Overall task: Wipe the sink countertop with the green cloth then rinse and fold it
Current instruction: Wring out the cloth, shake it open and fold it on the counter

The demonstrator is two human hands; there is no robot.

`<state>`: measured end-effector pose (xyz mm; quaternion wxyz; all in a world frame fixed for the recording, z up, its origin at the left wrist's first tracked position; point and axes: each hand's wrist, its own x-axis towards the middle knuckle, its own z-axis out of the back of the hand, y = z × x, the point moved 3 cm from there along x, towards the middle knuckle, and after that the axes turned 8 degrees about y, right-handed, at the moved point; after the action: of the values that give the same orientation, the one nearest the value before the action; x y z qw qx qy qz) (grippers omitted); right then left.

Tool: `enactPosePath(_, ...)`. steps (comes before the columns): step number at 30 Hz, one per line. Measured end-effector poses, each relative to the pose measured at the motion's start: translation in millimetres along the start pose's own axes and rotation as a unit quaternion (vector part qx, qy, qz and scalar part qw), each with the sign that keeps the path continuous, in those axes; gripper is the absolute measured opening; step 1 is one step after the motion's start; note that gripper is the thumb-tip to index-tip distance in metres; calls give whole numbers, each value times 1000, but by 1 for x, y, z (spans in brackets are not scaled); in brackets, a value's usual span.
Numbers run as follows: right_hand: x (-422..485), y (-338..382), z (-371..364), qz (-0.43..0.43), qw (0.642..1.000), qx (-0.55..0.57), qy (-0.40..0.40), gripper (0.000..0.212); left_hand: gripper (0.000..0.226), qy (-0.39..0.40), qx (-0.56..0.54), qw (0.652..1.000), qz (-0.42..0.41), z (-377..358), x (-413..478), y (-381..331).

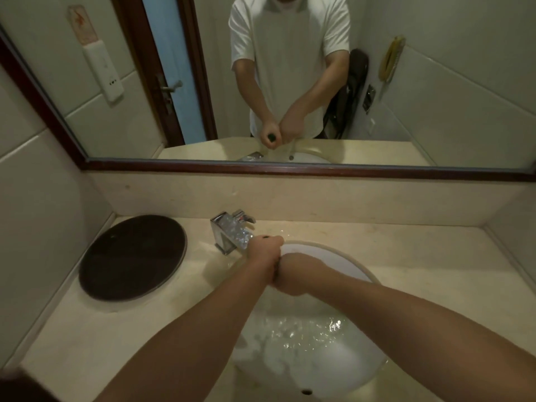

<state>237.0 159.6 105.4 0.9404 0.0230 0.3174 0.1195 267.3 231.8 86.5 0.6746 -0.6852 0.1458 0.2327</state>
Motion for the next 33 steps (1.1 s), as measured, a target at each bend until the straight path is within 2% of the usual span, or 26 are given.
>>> enactPosePath(2, -5, -4, -8, -16, 999, -38, -33, 27, 3, -18, 13, 1000, 2, 0, -1, 9)
enactPosePath(4, -1, -5, -16, -63, 992, -97, -46, 27, 18, -41, 6, 999, 12, 1, 0, 20)
enactPosePath(6, 1, -5, -21, -52, 989, -113, -74, 31, 25, -26, -21, 999, 34, 0, -1, 26)
enactPosePath(8, 2, -11, -21, -34, 996, -64, -55, 42, 24, 37, -33, 997, 66, 1, -2, 28)
enactPosePath(10, 0, -25, -17, -17, 995, 97, 33, 44, 28, 132, -4, 988, 74, 8, -6, 25)
enactPosePath(11, -4, -32, -14, -12, 971, 225, 80, 38, 34, 185, 3, 981, 60, 12, -9, 23)
enactPosePath(13, -13, -43, -8, -15, 882, 447, 147, 22, 51, 264, 17, 964, -5, 21, -13, 22)
enactPosePath(15, -19, -56, -4, -19, 801, 564, 202, 8, 68, 275, 121, 943, -143, 33, -21, 19)
enactPosePath(16, -21, -59, -3, -13, 755, 610, 238, 6, 77, 258, 210, 911, -242, 37, -26, 16)
enactPosePath(17, -23, -60, -2, 2, 713, 643, 280, 10, 84, 232, 316, 852, -348, 39, -30, 12)
enactPosePath(19, -28, -56, 2, 59, 652, 658, 371, 16, 83, 167, 469, 695, -518, 37, -40, 6)
enactPosePath(22, -42, -38, 10, 164, 625, 584, 492, 21, 42, 79, 446, 549, -702, 28, -57, -13)
enactPosePath(24, -52, -27, 15, 199, 620, 538, 536, 22, 29, 73, 411, 463, -782, 25, -70, -32)
enactPosePath(26, -61, -23, 21, 196, 638, 515, 538, 26, 17, 90, 393, 404, -821, 22, -80, -51)
enactPosePath(28, -66, -22, 27, 158, 690, 513, 486, 35, 10, 98, 414, 384, -819, 20, -82, -65)
enactPosePath(30, -66, -23, 34, 95, 754, 527, 381, 41, 5, 88, 486, 372, -786, 17, -77, -71)
enactPosePath(33, -61, -29, 35, 17, 837, 499, 224, 42, 8, 78, 585, 378, -713, 14, -66, -69)
